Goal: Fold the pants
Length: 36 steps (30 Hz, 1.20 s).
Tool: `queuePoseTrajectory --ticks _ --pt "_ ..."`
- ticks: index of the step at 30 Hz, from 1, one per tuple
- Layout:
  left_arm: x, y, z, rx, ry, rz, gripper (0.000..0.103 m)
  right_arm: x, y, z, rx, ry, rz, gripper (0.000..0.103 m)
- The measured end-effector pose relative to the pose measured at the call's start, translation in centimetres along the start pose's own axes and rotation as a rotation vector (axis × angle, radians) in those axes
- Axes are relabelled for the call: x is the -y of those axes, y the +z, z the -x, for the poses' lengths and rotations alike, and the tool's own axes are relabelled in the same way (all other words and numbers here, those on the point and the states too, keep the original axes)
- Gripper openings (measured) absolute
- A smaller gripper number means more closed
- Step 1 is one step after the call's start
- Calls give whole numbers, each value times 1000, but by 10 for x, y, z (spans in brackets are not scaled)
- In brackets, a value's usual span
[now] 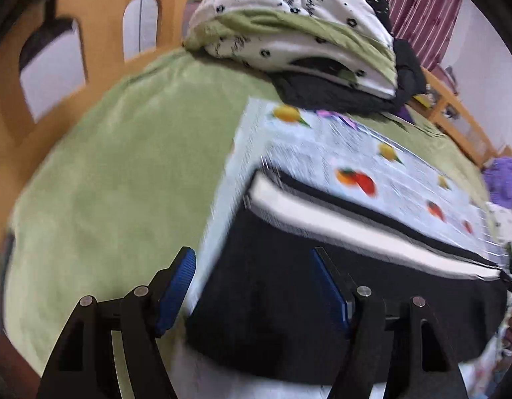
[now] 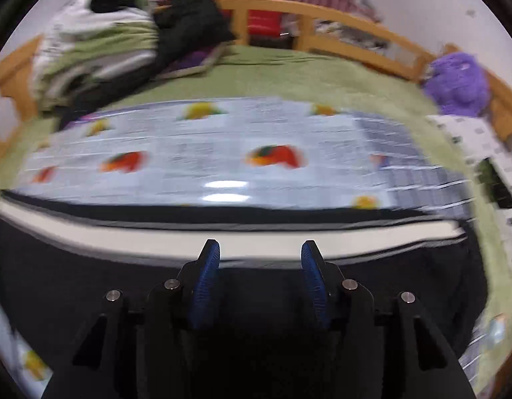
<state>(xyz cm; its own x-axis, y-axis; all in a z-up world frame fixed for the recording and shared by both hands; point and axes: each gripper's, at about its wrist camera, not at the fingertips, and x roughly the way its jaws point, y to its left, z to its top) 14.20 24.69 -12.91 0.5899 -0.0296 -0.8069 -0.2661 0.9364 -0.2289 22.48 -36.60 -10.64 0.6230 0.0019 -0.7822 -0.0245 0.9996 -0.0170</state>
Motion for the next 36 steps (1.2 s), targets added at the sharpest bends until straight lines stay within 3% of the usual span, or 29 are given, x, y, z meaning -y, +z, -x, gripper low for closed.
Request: queuePoseTrajectory --ticks 3,5,6,8,11,13,18,20,21,24,27,32,36 --pt "-10 -41 7 -37 -90 64 69 -31 -10 19 -28 87 -50 51" --pt "-18 -62 2 -57 -140 124 63 -47 -17 29 -48 122 -87 51" --pt "-21 -70 -2 -65 -160 146 55 -53 -19 33 -54 122 -101 51" --pt "-22 -81 -9 -62 -158 157 53 -62 -26 42 -66 129 -135 51" --pt "-32 -86 -22 -38 -160 232 53 -63 -35 58 -89 155 -193 51" --pt "-44 -86 -29 1 -202 312 52 -61 -42 75 -76 184 -250 51" --pt "-47 -73 -45 55 -199 338 52 -70 -55 106 -37 207 -282 52" --pt "-46 -67 -47 59 -171 359 41 -77 -59 109 -25 189 -263 52" --pt "-46 -65 -47 55 -151 365 30 -82 -63 109 -25 181 -245 52" --pt "-42 -60 -41 32 -104 319 20 -86 -74 106 -32 171 -236 51" --pt "-27 -52 -21 76 -54 234 17 -79 -81 105 -48 158 -267 47" --pt "28 -31 23 162 31 23 11 -59 -85 123 16 181 -346 47" --pt "88 -22 57 208 22 -121 10 -51 -91 134 54 105 -295 47"
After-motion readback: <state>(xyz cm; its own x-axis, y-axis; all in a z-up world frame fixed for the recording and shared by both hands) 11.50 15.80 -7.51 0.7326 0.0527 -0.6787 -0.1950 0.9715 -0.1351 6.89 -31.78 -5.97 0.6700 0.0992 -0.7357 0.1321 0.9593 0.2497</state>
